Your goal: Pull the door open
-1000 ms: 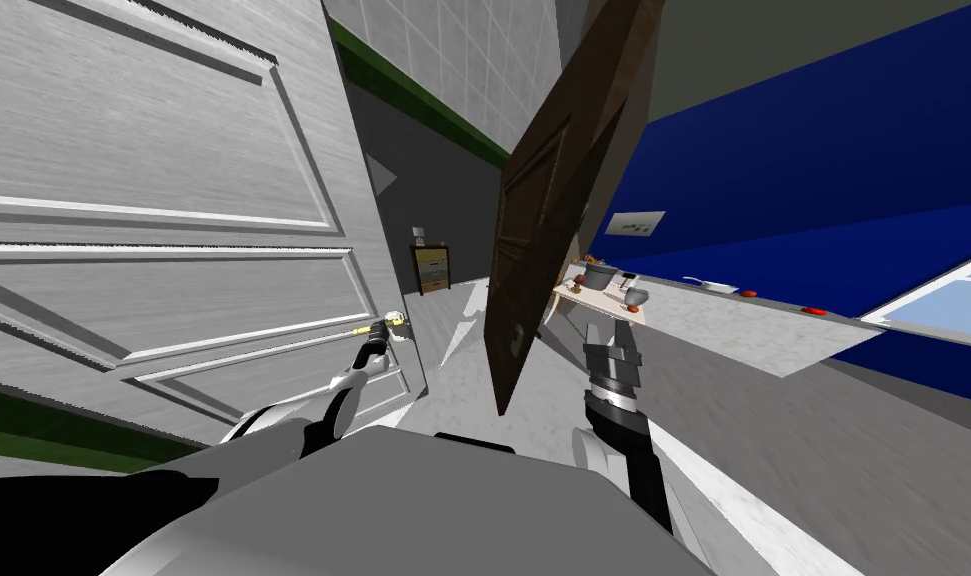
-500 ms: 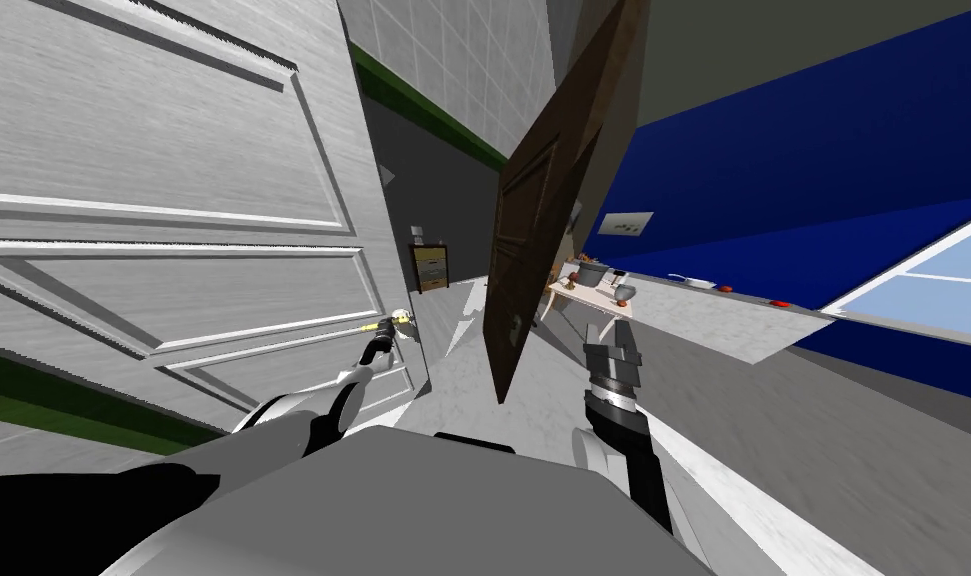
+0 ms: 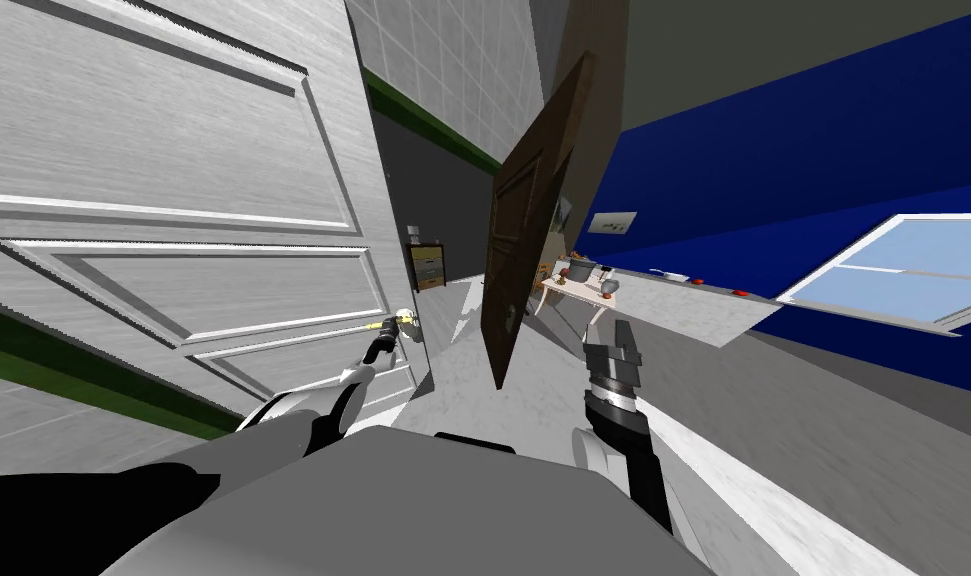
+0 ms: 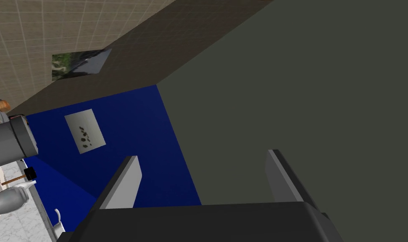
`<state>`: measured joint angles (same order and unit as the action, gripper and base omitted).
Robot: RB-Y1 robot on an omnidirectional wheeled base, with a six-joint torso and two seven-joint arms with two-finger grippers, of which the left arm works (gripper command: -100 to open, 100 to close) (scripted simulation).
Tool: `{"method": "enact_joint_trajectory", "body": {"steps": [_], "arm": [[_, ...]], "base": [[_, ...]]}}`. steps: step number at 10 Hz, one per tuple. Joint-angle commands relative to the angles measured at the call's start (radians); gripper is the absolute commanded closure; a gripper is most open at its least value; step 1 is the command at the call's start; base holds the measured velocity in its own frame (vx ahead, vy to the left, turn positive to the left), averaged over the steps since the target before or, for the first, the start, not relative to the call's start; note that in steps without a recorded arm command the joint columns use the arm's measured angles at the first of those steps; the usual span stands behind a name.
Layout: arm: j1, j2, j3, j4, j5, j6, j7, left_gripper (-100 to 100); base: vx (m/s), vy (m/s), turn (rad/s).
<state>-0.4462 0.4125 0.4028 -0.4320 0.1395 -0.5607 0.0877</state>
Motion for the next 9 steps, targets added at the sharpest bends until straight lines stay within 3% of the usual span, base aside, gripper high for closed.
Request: {"method": "enact_joint_trajectory", "body": {"steps": [1,4,5,9], "arm": [[0.008,-0.003,-0.017,-0.015,-0.008,0.005,0.017,100],[0.01,-0.006,-0.048,-0.024,-0.023,0.006,0.043,100],[0.0,-0.002,-0.044,-0.01,-0.02,0.003,0.039,100],[-0.002,-0.011,-0.081,-0.014,-0.038,0.001,0.066,100]], "base": [[-0.21,0.047,-0.099],[-0.237,0.027,-0.1],[-0.108,-0.007,-0.037],[-0.178,0.027,-0.065]]}}
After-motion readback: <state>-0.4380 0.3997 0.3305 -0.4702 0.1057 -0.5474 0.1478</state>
